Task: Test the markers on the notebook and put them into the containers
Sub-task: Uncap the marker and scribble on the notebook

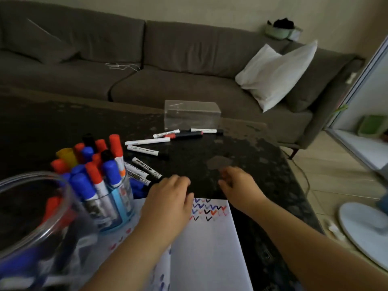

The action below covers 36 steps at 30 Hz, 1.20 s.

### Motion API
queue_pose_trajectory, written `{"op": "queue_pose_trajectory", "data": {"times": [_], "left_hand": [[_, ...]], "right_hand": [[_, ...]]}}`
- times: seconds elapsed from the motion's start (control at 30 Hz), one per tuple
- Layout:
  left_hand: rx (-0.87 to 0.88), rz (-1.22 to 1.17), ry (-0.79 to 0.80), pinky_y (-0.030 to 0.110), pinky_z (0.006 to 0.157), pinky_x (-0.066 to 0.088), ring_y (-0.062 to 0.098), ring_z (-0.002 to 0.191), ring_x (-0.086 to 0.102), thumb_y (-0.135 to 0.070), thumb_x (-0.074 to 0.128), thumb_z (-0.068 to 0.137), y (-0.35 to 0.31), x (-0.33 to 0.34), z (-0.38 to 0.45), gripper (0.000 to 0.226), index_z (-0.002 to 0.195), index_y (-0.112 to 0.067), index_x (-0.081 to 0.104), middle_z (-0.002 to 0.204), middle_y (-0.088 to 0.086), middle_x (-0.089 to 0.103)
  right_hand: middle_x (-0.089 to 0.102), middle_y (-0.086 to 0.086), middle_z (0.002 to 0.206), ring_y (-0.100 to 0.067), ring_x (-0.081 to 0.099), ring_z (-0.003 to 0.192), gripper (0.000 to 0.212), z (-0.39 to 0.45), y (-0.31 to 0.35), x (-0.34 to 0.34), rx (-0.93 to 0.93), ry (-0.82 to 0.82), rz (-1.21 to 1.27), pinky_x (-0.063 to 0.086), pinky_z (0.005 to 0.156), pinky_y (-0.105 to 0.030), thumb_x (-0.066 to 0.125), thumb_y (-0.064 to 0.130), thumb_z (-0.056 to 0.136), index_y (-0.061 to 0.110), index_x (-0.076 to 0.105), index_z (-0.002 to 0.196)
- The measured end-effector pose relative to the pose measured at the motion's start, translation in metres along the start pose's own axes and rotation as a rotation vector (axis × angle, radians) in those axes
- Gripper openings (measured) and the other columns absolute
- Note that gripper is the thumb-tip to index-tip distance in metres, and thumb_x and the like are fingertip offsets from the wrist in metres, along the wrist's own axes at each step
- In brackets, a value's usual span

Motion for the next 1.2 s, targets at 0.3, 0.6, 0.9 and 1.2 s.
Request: {"op": "queue_pose_trajectory", "data": {"times": [0.3,0.6,0.9,1.2], "left_hand": [[-0.090,-0.112,-0.181,0.020,0.094,0.036,0.004,0.111,0.048,-0.032,0.045,0.094,0.011,0.047,0.062,0.032,0.126,-0.027,0.049,0.120,-0.011,0.053],[-0.156,-0.238,-0.250,0.026,0.091,0.045,0.003,0.101,0.051,-0.028,0.049,0.089,0.024,0.065,0.064,0.030,0.118,-0.027,0.056,0.108,-0.014,0.056],[-0.153,-0.274,-0.256,0.033,0.086,0.050,0.009,0.097,0.056,-0.028,0.047,0.085,0.025,0.064,0.058,0.032,0.112,-0.020,0.061,0.103,-0.007,0.060],[-0.309,-0.516,-0.015,0.005,0.060,0.038,-0.011,0.082,0.046,-0.036,0.047,0.093,0.000,0.022,0.015,0.008,0.100,-0.041,0.045,0.095,-0.022,0.049]], "right_hand": [[0.026,-0.007,0.155,-0.024,0.021,0.142,0.054,0.158,0.031,0.037,-0.295,0.043,-0.296,0.023,0.116,-0.040,0.046,0.019,0.097,0.014,0.026,0.148],[0.033,-0.010,0.148,-0.028,0.025,0.138,0.049,0.214,0.050,0.062,-0.311,-0.009,-0.464,0.018,0.112,-0.048,0.043,0.020,0.097,0.017,0.030,0.145],[0.045,-0.010,0.135,-0.030,0.036,0.127,0.036,0.182,0.044,0.055,-0.327,0.013,-0.571,0.029,0.103,-0.044,0.049,0.034,0.095,0.016,0.048,0.126],[0.059,0.005,0.082,-0.006,0.056,0.068,0.017,-0.005,0.028,0.005,0.012,0.271,0.472,0.048,0.064,-0.021,0.043,0.030,0.099,0.037,0.051,0.112]]}}
Point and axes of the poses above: each hand's wrist, its own z-axis towards the middle knuckle, its own x-axis out of the palm, y = z × x, the point moved 1 cm from there along z, towards the middle knuckle
